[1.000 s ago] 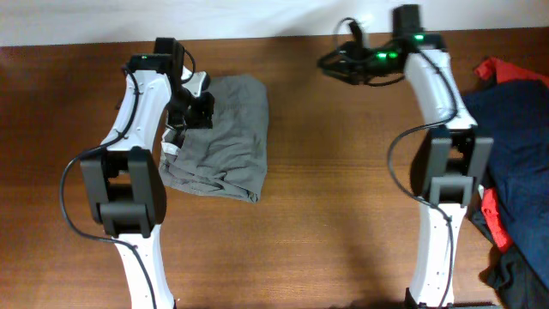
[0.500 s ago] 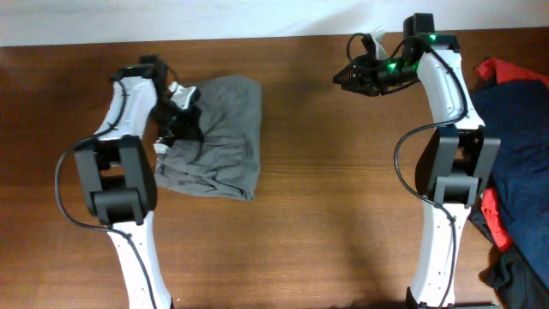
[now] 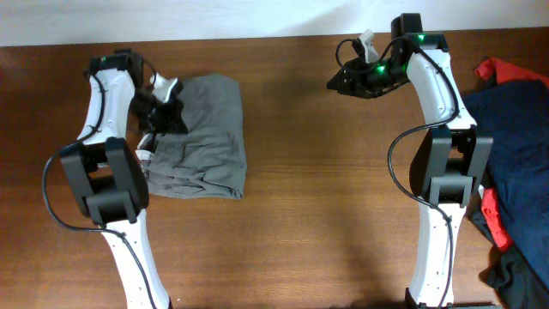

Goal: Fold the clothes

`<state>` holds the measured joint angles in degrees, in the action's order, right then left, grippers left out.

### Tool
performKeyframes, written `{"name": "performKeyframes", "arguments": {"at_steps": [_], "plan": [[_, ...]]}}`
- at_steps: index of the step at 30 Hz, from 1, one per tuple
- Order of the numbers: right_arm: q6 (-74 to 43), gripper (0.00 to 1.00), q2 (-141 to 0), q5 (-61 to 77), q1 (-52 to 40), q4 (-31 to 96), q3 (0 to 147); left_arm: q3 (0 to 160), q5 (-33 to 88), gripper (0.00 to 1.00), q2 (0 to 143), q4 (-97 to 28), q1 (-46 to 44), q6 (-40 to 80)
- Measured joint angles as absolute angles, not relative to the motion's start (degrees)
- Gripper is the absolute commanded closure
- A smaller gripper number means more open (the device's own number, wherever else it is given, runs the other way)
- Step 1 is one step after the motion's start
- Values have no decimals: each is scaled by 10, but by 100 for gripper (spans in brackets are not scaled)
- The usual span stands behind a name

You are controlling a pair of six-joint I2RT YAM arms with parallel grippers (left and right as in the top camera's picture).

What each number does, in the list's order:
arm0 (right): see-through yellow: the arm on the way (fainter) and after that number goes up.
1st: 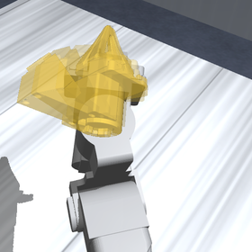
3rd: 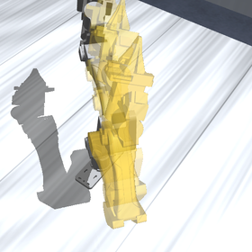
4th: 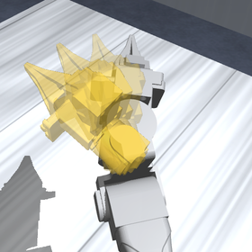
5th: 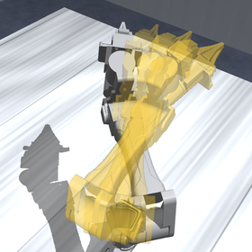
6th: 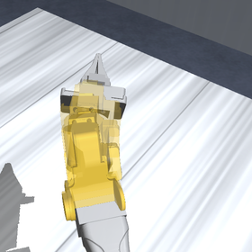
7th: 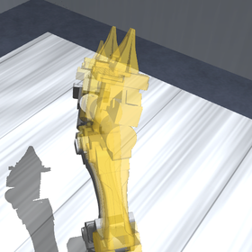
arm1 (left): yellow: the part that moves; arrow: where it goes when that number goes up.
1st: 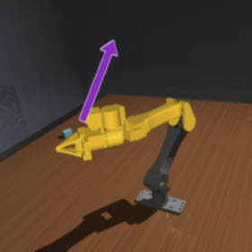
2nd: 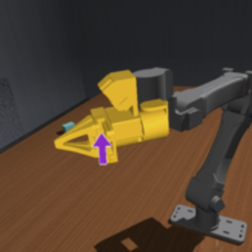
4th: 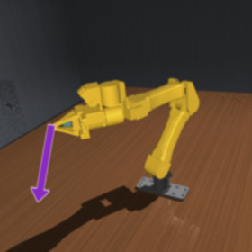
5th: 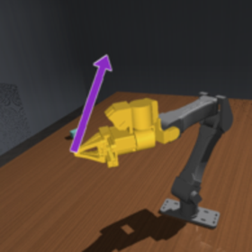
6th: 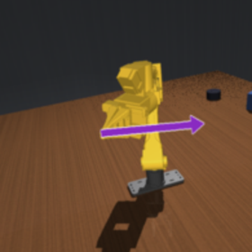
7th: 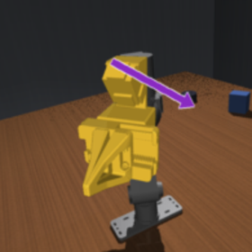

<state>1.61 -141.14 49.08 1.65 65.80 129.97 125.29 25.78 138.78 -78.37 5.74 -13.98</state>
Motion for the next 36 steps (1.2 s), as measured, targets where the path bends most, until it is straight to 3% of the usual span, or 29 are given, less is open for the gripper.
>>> {"name": "performKeyframes", "arguments": {"at_steps": [7,30,36], "plan": [[18,52,-1411,489,17,670,1300,1348,267,100,1388,-748,28,-146],[20,52,-1411,489,17,674,1300,1349,459,99,1538,-612,88,-152],[20,51,-1411,489,17,674,1300,1407,453,99,1544,-672,88,-154]]}}
